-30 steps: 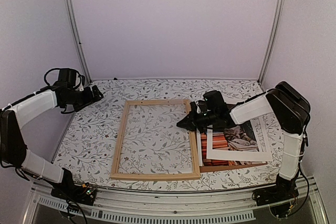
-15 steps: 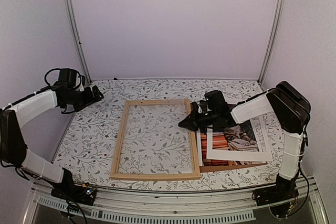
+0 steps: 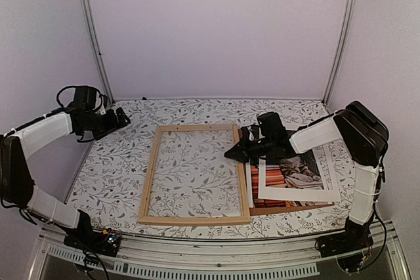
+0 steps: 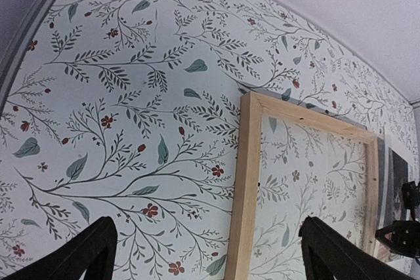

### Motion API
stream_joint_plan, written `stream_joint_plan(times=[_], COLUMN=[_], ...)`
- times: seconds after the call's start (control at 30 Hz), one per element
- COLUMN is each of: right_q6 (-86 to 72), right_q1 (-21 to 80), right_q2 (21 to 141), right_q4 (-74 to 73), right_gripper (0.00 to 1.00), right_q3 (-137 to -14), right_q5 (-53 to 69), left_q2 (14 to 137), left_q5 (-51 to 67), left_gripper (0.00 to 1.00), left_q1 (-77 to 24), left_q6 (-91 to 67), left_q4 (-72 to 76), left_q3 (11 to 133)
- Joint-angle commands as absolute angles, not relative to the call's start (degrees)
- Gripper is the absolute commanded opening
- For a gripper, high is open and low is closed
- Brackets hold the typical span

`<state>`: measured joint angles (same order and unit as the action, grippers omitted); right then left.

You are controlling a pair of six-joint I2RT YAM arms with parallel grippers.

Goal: Put the photo into the frame
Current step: Place the glass panel at the frame body.

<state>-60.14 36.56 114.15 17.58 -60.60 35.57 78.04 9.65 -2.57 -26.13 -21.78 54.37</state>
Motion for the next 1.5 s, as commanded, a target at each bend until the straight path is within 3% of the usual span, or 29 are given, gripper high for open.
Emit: stream_joint_plan(times=[0.0,1.47], right_q6=[-59.4,-58.5], right_q1=[36.0,37.3], right_q2=[114.8,113.3], right_q4=[18.5,15.0], right_gripper=[0.0,0.0], right_q3=[-62.2,-62.7], right_q5=[35.0,33.6], left_q2=[78.5,79.2], left_q5=[9.9,9.6], left_gripper=[1.0,1.0], left_q1=[-3.0,-5.2], left_q6=[-25.3,-25.8], left_q4=[-21.0,-20.5], left_q3=[53.8,53.0])
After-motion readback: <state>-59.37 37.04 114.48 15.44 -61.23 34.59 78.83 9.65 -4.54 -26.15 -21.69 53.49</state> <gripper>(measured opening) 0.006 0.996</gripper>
